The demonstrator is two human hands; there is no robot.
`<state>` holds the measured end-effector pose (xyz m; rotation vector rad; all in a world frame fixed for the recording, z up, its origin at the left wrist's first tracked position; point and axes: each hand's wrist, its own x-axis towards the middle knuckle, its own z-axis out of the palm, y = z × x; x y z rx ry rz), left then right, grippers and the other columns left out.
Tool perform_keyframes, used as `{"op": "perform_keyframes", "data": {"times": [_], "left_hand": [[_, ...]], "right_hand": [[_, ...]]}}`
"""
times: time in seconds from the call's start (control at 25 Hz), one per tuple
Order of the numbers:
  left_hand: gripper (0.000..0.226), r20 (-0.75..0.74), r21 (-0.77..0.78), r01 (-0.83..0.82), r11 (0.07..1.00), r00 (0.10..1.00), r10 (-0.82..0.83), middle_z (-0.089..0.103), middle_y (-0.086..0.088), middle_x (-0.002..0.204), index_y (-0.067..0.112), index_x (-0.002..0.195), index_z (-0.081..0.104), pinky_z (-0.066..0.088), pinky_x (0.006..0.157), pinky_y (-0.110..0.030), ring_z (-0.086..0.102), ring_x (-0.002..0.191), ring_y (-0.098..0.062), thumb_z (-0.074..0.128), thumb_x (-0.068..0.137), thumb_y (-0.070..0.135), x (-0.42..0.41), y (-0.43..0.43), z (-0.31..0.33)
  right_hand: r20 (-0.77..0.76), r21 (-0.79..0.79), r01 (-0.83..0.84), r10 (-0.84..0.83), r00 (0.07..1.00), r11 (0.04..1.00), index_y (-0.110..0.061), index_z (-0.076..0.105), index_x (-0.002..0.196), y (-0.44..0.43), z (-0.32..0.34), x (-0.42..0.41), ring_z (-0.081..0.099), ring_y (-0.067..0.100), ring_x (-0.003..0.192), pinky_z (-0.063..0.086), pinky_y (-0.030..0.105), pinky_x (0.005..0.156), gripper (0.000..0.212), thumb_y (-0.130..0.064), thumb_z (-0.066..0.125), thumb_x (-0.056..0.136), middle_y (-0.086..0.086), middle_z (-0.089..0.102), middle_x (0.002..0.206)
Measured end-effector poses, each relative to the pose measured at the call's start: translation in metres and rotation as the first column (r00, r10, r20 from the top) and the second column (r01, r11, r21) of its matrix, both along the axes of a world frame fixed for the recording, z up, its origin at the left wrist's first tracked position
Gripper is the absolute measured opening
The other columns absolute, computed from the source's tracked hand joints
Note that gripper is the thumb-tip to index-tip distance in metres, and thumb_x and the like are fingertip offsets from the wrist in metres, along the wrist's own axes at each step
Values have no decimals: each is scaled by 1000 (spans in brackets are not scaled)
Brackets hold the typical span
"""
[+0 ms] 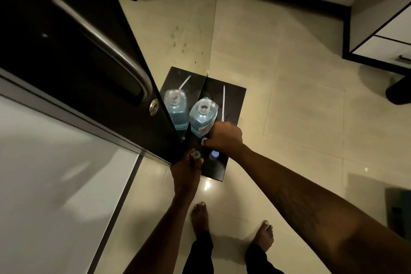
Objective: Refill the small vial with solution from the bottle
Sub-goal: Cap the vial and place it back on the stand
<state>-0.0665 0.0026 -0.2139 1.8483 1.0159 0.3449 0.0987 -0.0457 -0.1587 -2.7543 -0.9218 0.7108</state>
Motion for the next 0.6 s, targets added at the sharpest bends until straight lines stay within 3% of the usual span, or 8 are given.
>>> {"op": "perform_keyframes", "data": {"times": [0.16, 0.28, 0.4, 0.6], "left_hand": [[29, -31, 30, -4, 1000, 1000, 5, 75, -4, 101, 4, 110, 74, 38, 74, 7, 58, 87, 1, 82, 83, 9, 3, 1, -5], [29, -49, 29, -19, 999, 999, 20, 77, -3, 103, 9, 110, 74, 38, 71, 2, 59, 88, 1, 83, 83, 14, 4, 0, -6], [25, -29, 36, -17, 999, 999, 18, 77, 0, 103, 13, 107, 75, 36, 78, 0, 62, 95, -4, 82, 83, 15, 4, 0, -8], [25, 18, 15, -1, 1000, 1000, 1, 70, 12, 102, 15, 108, 73, 45, 84, -9, 65, 97, -4, 82, 85, 15, 3, 0, -11]], "right_hand": [[22, -78, -17, 19, 1000, 997, -17, 68, 104, 10, -9, 1, 70, 27, 95, 56, 37, 83, 41, -47, 76, 77, 3, 73, 102], [51, -78, 4, 0, 999, 997, -18, 67, 105, 9, -19, -2, 70, 28, 96, 54, 36, 81, 39, -47, 74, 80, 4, 73, 103], [50, -42, 36, -34, 998, 998, -18, 66, 101, 7, -27, -4, 70, 29, 93, 48, 33, 76, 33, -44, 70, 81, 4, 73, 99], [6, -5, 84, -84, 996, 996, -19, 64, 96, 9, -38, -8, 70, 29, 88, 50, 34, 75, 31, -44, 70, 78, 3, 72, 93]]}}
